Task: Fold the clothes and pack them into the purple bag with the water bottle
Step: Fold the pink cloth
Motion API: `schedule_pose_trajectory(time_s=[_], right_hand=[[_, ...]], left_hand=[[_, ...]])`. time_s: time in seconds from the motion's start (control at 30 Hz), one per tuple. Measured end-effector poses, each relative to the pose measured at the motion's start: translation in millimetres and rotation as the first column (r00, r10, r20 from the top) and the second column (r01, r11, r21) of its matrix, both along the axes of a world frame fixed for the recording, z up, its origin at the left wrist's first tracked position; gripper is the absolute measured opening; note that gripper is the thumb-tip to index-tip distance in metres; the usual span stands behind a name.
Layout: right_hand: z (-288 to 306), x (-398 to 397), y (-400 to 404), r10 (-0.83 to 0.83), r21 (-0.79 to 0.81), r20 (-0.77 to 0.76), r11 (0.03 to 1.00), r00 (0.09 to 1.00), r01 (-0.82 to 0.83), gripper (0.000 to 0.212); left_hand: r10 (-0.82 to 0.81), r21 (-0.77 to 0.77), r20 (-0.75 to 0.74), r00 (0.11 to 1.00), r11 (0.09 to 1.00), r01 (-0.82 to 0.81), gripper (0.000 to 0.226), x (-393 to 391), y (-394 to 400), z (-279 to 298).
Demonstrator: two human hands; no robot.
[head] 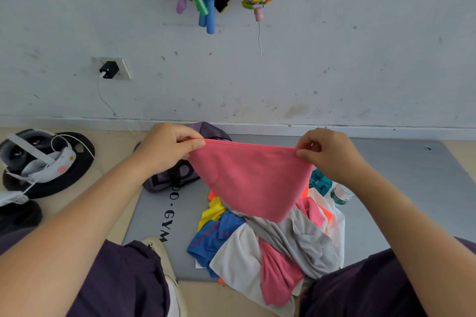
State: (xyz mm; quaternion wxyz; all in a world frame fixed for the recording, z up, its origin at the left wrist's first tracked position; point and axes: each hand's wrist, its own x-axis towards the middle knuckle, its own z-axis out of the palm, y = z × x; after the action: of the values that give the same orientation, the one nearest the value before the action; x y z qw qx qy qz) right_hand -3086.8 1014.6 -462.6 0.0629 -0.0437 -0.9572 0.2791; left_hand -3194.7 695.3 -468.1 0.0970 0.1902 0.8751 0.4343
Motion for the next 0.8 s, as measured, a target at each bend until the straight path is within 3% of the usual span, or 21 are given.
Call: schedule_pose_trajectory(time_s=[0.1,0.23,0.43,0.6,0.8], right_hand=[[2.4,0.4,-1.2,0.002,-0.014,-0.065,1.000,0.998,-0.003,0.014],[2.7,0.5,-2.2,0.003,0.077,-0.147,0.997,0.989,0.009,0.001],[4.4,2.8,-2.4,-0.117,-0.246,-0.051,0.964,0.992,0.101,0.032],[6.4,5.4,2.6,-0.175,-0.296,-0.012,0.941,0.984,0.164,0.009],[7.9,7.5,3.8,-0.241,-0.413,-0.086,0.892,0.967,0.185,0.008]], left_hand=[[-0.046,-0.022,0.025,0.999,0.999,0.047,0.021,2.4,-0.8,1.5],[0.031,-0.025,0.013,0.999,0.999,-0.031,0.009,3.6,-2.1,3.7],[0.176,0.102,0.090,0.980,0.977,-0.185,0.021,3.7,0.3,16.2],[0.256,0.189,0.127,0.958,0.942,-0.277,0.020,4.6,0.4,20.7],[0.272,0.276,0.176,0.946,0.909,-0.312,0.005,5.0,-0.8,20.0]])
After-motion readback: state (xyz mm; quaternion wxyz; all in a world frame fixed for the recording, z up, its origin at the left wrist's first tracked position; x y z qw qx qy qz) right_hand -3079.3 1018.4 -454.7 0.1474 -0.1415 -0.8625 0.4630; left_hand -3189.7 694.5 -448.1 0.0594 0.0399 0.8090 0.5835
